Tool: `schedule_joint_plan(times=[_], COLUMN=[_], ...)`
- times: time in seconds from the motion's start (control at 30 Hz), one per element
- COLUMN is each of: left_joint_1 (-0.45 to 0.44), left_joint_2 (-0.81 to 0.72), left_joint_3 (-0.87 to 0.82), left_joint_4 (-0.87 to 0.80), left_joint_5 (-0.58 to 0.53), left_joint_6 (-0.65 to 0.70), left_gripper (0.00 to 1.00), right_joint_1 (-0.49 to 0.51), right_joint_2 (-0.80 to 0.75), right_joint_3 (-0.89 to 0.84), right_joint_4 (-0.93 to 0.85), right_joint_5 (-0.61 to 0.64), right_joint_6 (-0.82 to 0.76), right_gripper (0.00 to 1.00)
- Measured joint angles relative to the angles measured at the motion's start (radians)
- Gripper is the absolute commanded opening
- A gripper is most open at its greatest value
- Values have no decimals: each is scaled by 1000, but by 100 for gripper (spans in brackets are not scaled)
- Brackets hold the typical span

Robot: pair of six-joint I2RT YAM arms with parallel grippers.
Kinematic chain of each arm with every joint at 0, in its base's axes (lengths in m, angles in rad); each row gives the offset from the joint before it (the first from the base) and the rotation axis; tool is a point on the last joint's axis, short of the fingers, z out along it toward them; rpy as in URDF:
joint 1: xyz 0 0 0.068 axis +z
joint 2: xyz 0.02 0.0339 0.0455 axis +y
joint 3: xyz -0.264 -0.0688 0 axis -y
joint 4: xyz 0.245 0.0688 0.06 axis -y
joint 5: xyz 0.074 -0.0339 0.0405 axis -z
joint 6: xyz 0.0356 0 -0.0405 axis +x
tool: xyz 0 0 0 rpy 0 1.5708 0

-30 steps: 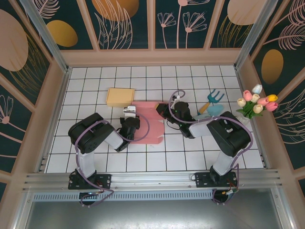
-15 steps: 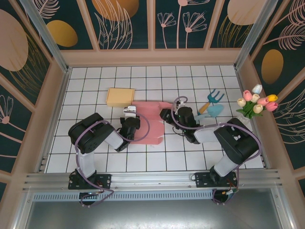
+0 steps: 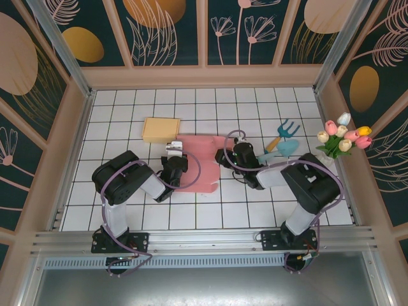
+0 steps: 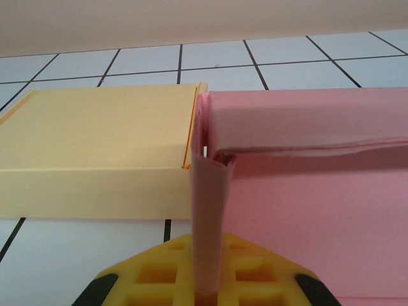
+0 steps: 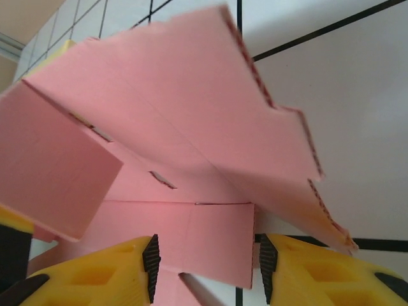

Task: Fold the paper box

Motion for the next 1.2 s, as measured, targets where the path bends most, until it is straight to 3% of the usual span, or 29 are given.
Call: schedule_joint_plan(times=[0.3,0.6,0.87,1.2], left_joint_1=[0,8,6,6], left_joint_2=[0,0,0,0], left_joint_3=[0,0,1,3], left_joint_4=[1,0,1,1], left_joint_5=[0,-21,-18,-19], left_joint_6=[0,3,3,3], left_gripper=[0,0,0,0], right_joint_1=[0,35,130,136], right_joint_2=[67,85,117,210], right_joint_3=[27,32,109,154], right_joint_4=[34,97,101,117], right_joint_5=[-30,-58,-60,-76], right_joint_6=[-1,-23,-47,-44], right_gripper=[48,39,39,41])
